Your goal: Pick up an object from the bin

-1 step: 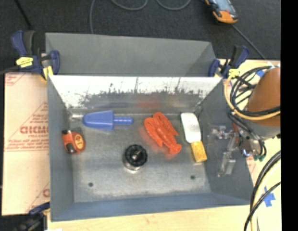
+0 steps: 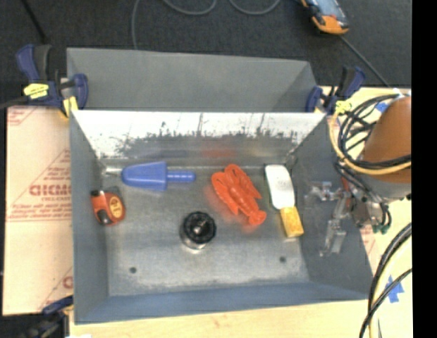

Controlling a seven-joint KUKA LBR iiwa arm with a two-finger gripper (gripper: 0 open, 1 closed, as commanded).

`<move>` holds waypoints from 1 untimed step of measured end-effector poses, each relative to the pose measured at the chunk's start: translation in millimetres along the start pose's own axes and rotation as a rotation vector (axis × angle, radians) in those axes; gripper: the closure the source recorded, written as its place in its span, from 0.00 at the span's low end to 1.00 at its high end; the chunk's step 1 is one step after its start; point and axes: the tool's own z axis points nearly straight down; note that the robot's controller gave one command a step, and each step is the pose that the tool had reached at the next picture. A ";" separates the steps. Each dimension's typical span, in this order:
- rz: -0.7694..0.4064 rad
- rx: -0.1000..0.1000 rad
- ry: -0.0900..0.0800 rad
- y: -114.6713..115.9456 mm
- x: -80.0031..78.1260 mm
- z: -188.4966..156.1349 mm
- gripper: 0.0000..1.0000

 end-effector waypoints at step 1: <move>0.077 -0.002 -0.005 76.9 -20.2 74.9 0.00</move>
Offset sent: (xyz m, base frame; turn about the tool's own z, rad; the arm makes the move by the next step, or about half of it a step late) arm 0.0604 0.1655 -0.1052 0.2165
